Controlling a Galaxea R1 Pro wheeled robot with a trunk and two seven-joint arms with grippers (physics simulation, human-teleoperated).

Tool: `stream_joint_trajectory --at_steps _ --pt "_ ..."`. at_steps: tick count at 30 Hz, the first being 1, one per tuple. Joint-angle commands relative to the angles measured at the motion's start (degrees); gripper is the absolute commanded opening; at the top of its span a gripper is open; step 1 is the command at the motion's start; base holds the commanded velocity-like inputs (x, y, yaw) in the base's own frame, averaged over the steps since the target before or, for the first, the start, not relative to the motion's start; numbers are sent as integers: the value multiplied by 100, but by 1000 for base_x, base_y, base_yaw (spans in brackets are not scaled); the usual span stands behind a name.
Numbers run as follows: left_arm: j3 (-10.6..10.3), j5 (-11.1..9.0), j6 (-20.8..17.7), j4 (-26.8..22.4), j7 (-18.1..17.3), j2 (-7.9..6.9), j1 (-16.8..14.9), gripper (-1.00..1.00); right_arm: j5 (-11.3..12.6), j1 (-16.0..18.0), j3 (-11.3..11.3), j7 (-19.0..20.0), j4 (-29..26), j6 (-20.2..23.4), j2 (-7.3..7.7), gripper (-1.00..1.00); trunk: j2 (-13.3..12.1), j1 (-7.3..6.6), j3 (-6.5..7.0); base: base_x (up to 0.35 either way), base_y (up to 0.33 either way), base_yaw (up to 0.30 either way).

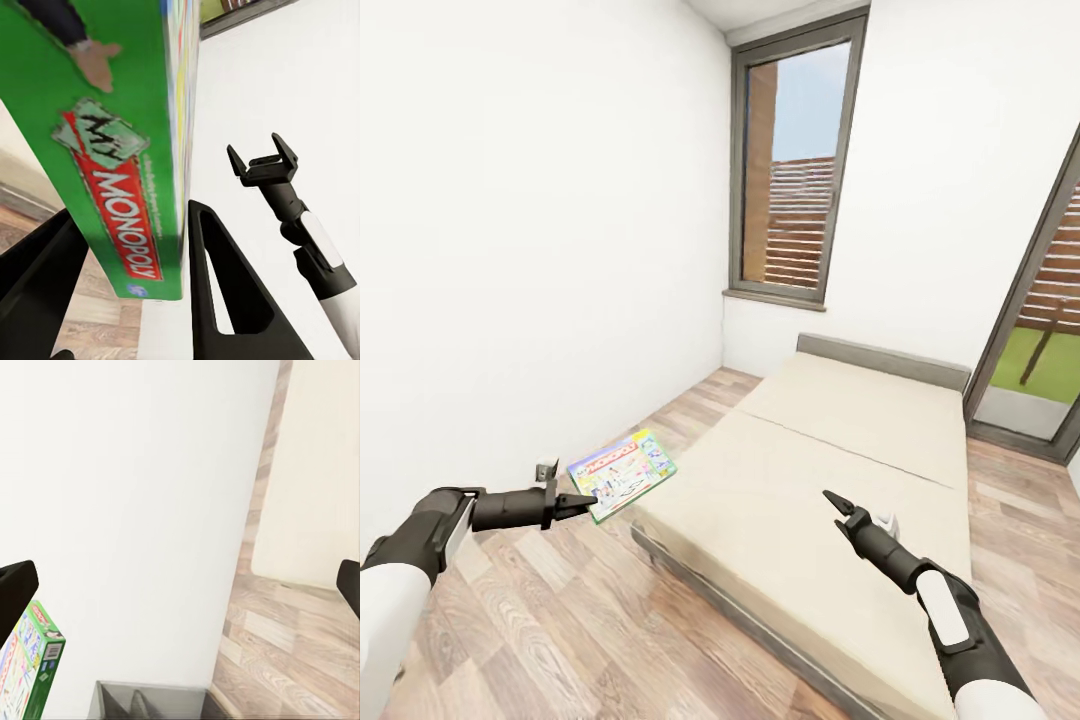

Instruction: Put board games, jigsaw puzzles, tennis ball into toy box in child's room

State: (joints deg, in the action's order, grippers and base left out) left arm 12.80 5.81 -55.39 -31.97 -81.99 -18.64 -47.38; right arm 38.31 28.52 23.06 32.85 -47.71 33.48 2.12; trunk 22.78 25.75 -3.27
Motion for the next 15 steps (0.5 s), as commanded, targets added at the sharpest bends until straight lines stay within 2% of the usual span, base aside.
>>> stream_joint_trajectory --at_steps 1,8,15 --pt "33 43 -65 -2 -46 4 -8 -100 27 5 14 4 -2 44 -2 100 14 4 -13 0 0 292" --pt "30 43 -60 -2 -50 6 -8 -100 28 5 3 2 -1 44 -8 100 14 4 -13 0 0 292" --pt "31 36 -60 -2 -53 8 -8 -100 36 5 -124 -7 -1 44 -6 100 14 4 -13 0 0 292"
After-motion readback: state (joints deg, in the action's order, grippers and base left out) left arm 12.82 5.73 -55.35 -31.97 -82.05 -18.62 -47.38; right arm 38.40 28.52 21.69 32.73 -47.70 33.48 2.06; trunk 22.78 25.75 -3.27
